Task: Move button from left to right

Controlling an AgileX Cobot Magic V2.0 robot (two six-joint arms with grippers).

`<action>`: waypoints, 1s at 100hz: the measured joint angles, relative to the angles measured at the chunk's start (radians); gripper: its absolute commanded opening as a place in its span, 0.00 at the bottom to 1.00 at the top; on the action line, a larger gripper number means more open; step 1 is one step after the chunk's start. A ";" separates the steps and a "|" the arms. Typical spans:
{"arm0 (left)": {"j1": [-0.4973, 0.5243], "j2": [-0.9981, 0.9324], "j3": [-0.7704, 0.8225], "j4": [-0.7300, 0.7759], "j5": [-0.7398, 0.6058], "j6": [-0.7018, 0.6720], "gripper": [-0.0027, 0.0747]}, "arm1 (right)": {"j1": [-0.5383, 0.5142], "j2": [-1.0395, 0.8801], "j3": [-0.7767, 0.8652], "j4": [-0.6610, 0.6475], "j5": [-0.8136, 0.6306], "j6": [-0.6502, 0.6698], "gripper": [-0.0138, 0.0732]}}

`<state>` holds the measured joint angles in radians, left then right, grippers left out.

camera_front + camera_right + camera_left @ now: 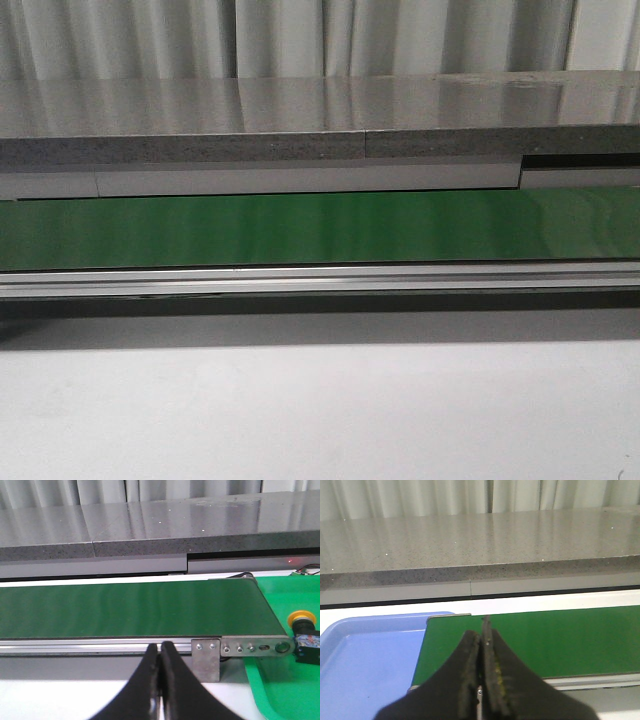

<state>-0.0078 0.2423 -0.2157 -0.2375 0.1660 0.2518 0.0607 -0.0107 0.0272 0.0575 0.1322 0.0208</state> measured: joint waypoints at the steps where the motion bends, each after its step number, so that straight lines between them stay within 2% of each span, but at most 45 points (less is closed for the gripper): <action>1: 0.000 0.000 0.000 0.000 0.000 0.000 0.01 | 0.000 0.000 0.000 0.000 0.000 0.000 0.08; 79: 0.000 -0.002 0.000 0.003 -0.024 -0.002 0.01 | 0.000 0.000 0.000 0.000 0.000 0.000 0.08; 89: 0.000 -0.015 0.000 0.082 -0.024 -0.078 0.01 | 0.000 0.000 0.000 0.000 0.000 0.000 0.08; 100: 0.000 -0.038 0.000 0.249 -0.024 -0.257 0.01 | 0.000 0.000 0.000 0.000 0.000 0.000 0.08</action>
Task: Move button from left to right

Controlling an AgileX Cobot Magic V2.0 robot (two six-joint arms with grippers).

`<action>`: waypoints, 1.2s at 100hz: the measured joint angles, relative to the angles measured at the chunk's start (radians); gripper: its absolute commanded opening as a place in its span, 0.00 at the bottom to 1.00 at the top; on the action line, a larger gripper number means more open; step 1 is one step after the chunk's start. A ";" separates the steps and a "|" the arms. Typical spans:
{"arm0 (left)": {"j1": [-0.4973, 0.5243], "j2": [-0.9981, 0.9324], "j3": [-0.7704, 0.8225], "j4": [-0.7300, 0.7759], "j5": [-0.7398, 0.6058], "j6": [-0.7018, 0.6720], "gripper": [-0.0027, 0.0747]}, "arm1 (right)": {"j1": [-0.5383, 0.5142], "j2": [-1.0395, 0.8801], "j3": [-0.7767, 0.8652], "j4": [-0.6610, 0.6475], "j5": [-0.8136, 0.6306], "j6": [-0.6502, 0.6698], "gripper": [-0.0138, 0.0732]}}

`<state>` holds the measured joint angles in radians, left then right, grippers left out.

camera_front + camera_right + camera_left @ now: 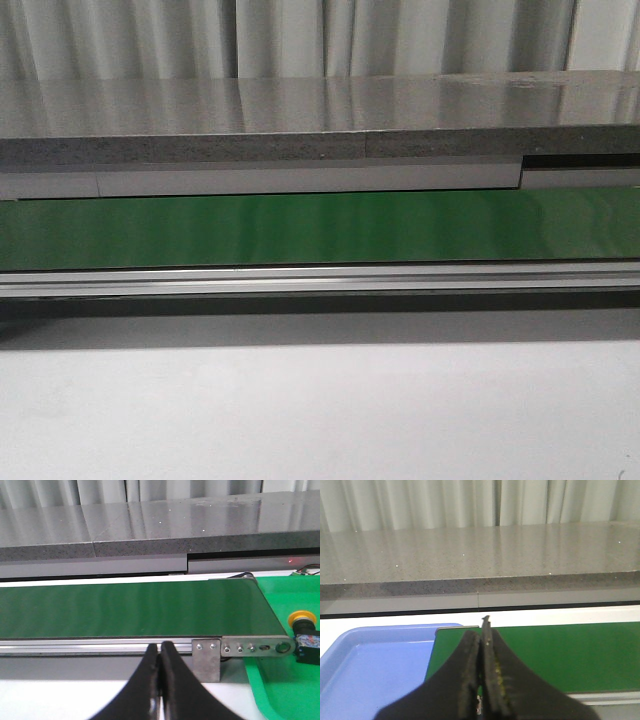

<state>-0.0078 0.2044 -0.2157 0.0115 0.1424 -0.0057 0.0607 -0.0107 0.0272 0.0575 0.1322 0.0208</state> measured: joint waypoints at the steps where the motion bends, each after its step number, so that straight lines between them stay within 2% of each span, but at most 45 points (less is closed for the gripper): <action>1: 0.000 -0.003 0.001 0.008 0.000 -0.017 0.01 | 0.000 0.000 0.000 0.000 0.000 0.000 0.08; 15: 0.000 -0.038 0.031 0.084 -0.006 -0.094 0.01 | 0.000 0.000 0.000 0.000 0.000 0.000 0.08; 51: 0.000 -0.208 0.210 0.099 -0.061 -0.112 0.01 | 0.000 0.000 0.000 0.000 0.000 0.000 0.08; 120: 0.000 -0.209 0.211 0.099 -0.081 -0.128 0.01 | 0.000 0.000 0.000 0.000 -0.002 0.000 0.08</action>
